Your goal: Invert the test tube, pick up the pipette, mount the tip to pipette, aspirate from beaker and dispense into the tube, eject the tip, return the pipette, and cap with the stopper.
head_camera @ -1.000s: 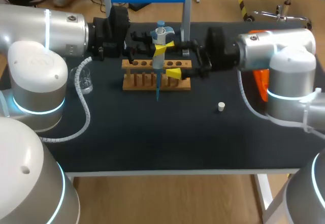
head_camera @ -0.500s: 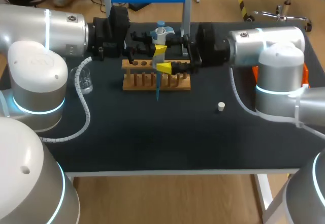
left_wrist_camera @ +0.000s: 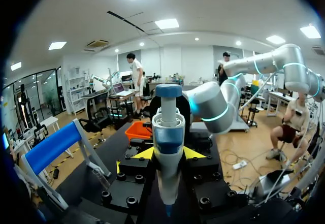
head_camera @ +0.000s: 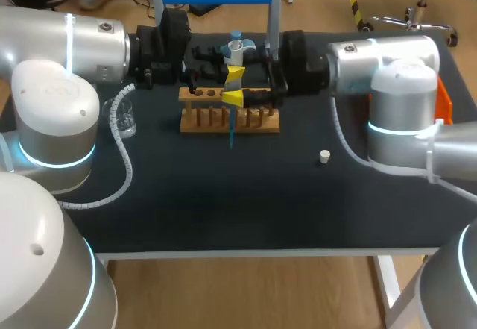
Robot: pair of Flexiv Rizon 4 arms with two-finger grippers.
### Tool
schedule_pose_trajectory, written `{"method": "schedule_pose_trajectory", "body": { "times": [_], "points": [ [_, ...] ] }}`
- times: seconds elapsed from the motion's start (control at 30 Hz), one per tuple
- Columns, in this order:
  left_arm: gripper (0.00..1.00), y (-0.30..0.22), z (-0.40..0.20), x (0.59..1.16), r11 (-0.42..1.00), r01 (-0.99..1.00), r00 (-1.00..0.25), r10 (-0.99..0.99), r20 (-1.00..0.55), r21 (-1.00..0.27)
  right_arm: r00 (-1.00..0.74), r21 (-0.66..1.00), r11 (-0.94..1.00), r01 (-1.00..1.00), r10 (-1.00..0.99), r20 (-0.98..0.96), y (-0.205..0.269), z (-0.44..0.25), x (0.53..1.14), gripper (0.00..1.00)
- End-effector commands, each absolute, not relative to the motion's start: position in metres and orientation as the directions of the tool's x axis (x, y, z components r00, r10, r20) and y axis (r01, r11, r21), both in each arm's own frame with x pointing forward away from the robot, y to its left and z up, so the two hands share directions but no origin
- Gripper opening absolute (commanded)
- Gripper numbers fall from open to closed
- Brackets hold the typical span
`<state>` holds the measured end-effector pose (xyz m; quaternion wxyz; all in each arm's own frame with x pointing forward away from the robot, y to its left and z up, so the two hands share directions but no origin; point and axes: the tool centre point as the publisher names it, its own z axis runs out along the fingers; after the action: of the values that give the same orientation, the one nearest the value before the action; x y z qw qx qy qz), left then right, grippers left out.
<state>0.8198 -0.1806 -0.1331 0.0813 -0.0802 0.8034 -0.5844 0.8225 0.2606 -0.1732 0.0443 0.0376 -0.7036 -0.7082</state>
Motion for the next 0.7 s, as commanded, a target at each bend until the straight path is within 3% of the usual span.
{"method": "schedule_pose_trajectory", "body": {
  "times": [0.03,0.43,0.47,0.53,0.67,0.7],
  "points": [
    [0.0,-0.1804,-0.1337,0.8197,0.301,-0.032,-0.974,-0.224,-0.039,-0.953,-0.993,1.0,-0.005,0.015,-0.116,0.014,0.2636,-0.1755,0.8237,1.0],
    [0.0,-0.1804,-0.1337,0.8197,0.301,-0.032,-0.974,-0.224,-0.039,-0.953,-0.993,1.0,-0.021,0.02,-0.117,0.018,0.266,-0.1762,0.8246,1.0],
    [0.0,-0.1804,-0.1337,0.8197,0.301,-0.032,-0.974,-0.224,-0.039,-0.953,-0.993,1.0,-0.022,0.02,-0.117,0.018,0.266,-0.176,0.8244,0.75],
    [0.0,-0.1804,-0.1337,0.8197,0.301,-0.032,-0.974,-0.224,-0.039,-0.953,-0.993,0.999,-0.025,0.02,-0.118,0.017,0.266,-0.1754,0.8239,0.5],
    [0.0,-0.1804,-0.1337,0.8197,0.301,-0.032,-0.974,-0.224,-0.039,-0.953,-0.993,0.999,-0.035,0.019,-0.12,0.015,0.2658,-0.174,0.8227,0.42],
    [0.0,-0.1804,-0.1337,0.8197,0.301,-0.032,-0.974,-0.224,-0.039,-0.953,-0.993,0.999,-0.036,0.019,-0.12,0.014,0.2658,-0.1738,0.8223,0.32]
  ]
}}
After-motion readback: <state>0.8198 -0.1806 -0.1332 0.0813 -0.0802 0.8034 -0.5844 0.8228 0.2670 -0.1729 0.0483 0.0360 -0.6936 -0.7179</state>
